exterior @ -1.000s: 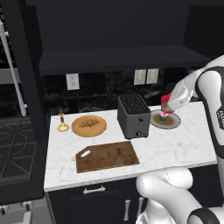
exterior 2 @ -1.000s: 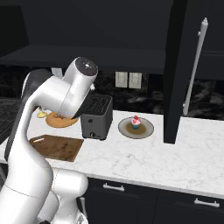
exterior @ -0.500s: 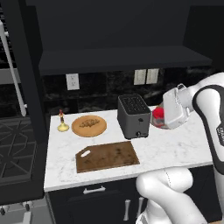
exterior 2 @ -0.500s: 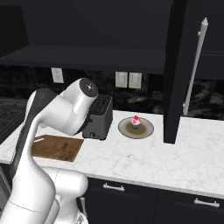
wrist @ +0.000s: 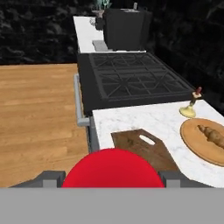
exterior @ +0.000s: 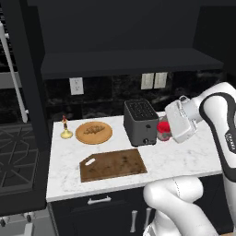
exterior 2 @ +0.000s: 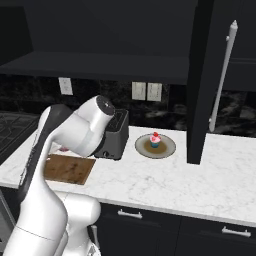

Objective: From the different types of pastries on the counter, select a croissant and place it on the cutting board. Then retrieve a jar of jam from the cabinet and place it alongside the croissant on the cutting board.

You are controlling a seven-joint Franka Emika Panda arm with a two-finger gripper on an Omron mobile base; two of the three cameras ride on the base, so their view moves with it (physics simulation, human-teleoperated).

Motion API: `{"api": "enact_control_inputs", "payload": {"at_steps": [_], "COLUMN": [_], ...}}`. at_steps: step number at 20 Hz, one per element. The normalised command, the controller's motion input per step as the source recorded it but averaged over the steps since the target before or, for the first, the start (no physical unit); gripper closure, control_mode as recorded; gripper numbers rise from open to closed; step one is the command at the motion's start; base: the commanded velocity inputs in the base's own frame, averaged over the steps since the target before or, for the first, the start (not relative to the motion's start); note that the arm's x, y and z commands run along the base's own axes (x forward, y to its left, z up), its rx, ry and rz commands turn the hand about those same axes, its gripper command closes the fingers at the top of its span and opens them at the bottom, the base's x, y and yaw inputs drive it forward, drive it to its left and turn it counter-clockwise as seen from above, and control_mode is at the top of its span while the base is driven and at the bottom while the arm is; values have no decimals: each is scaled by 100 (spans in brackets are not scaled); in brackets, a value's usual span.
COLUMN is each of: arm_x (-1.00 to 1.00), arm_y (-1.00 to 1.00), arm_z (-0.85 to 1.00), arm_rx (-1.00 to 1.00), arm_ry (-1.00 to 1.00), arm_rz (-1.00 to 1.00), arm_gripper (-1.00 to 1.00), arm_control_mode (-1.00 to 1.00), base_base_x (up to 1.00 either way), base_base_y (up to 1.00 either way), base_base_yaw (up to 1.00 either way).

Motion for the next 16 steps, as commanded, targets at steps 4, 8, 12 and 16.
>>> {"api": "enact_control_inputs", "payload": {"at_steps": [4,8,12,16], "arm_x": [-18,-35,-27,-8], "arm_y": [23,9,8,26], "arm_z": [-21,-13,-37,-50], "arm_rx": [0,0,0,0], "arm_ry": [4,6,0,0], "arm_rz": [10,3,0,0], "arm_gripper": [100,100,100,100], "arm_control_mode": [-100,-100,-100,-100], "base_base_x": [0,0,0,0], "base_base_y": [0,0,0,0], "base_base_yaw": [0,0,0,0]}}
